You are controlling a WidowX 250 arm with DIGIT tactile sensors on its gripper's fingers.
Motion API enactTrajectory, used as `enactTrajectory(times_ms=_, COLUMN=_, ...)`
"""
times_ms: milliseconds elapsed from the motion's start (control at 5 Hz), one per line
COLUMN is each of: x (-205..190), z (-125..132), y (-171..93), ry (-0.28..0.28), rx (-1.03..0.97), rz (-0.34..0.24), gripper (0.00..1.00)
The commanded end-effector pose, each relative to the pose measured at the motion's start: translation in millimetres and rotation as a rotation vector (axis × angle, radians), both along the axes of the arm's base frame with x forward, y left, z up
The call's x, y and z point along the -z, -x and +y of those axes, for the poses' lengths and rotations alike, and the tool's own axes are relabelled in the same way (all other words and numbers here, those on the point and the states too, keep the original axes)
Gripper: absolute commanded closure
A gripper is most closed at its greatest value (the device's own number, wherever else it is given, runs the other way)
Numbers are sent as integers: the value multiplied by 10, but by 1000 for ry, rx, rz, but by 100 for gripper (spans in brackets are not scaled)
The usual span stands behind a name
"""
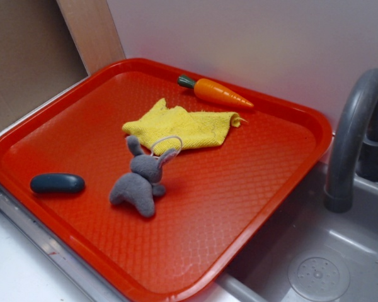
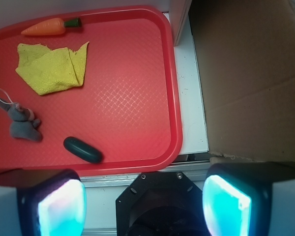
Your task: Grab the gray animal.
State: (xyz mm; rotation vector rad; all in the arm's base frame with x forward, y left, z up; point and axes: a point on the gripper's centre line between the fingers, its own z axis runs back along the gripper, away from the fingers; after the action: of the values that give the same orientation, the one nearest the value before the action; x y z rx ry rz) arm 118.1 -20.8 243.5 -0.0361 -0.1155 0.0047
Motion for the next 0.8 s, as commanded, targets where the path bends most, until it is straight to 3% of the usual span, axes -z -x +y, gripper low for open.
enactTrajectory(times_ms=0, x=0, z=0, y=0, ry=0, rx=0, rz=0, gripper=0)
enactTrajectory(times_ms=200, x=-6, z=-500, y=-110, ry=59, rx=71, rz=-78, gripper=0)
enactTrajectory(times_ms=400, x=-12, z=-976, y=-194, ry=133, rx=106, rz=-113, gripper=0)
enactTrajectory(times_ms=600, x=61, z=-1363, y=-275, ry=256, rx=49, rz=-124, gripper=0)
